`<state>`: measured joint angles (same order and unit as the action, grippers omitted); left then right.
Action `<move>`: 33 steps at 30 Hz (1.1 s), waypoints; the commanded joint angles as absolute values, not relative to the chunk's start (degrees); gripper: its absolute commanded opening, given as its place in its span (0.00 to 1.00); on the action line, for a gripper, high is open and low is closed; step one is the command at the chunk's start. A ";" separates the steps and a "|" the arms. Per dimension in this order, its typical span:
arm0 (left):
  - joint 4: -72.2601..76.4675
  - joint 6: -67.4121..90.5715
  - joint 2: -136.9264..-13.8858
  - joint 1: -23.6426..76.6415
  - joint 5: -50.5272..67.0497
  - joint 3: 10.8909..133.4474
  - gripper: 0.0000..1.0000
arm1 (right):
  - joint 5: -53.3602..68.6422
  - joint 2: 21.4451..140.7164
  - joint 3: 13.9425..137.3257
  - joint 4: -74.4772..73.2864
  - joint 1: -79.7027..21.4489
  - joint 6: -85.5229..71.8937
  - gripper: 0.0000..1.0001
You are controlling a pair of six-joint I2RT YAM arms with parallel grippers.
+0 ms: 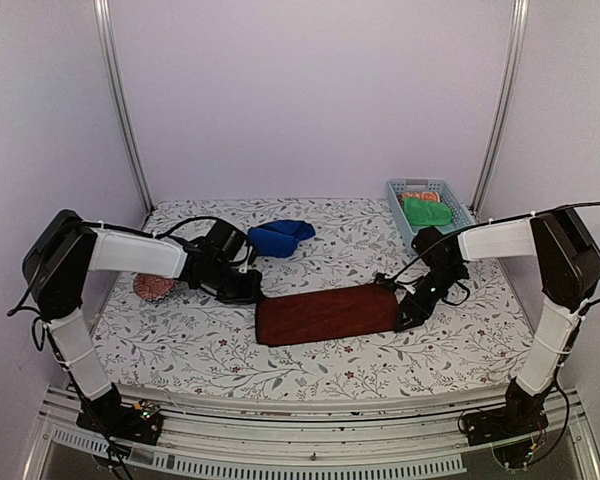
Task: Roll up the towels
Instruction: Smooth out the towel at the center of the board, then rotate the towel at the center of the board.
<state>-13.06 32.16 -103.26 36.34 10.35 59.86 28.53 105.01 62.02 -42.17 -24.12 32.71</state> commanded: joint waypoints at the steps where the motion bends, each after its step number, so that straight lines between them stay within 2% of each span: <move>1: -14.96 35.31 -97.90 35.05 5.35 57.20 0.00 | 25.25 106.88 60.10 -40.78 -24.76 33.49 0.37; 8: -12.08 36.04 -96.46 32.27 3.50 53.47 0.00 | 23.67 106.45 57.84 -40.91 -26.59 33.89 0.35; 9: -10.78 36.05 -97.14 32.21 4.40 52.97 0.04 | 23.88 106.34 57.90 -41.15 -26.84 33.85 0.35; 12: -11.05 35.35 -101.38 32.08 7.10 55.02 0.25 | 25.40 105.33 59.10 -43.65 -27.48 34.29 0.36; 17: -12.22 35.67 -100.64 32.34 6.89 55.07 0.38 | 26.95 101.07 65.71 -51.59 -27.15 36.75 0.40; 19: -14.56 36.41 -98.09 32.62 4.26 55.13 0.41 | 28.43 99.85 68.68 -54.36 -26.15 37.86 0.41; 24: -17.03 38.03 -90.79 37.02 -2.57 55.35 0.40 | 29.73 103.44 77.47 -52.33 -24.39 36.02 0.42; 27: -13.59 38.34 -90.45 40.97 1.73 55.82 0.32 | 29.23 109.41 82.04 -50.29 -24.30 33.30 0.41; 30: -8.73 38.27 -92.88 46.58 4.73 56.28 0.21 | 27.55 115.05 85.62 -48.16 -24.29 32.29 0.40; 33: -2.41 40.14 -97.53 49.21 9.86 55.57 0.15 | 23.58 119.92 87.79 -46.33 -24.16 32.04 0.38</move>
<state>-9.63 38.24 -92.42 46.02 3.73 55.86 27.86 113.78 85.60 -48.45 -24.34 33.61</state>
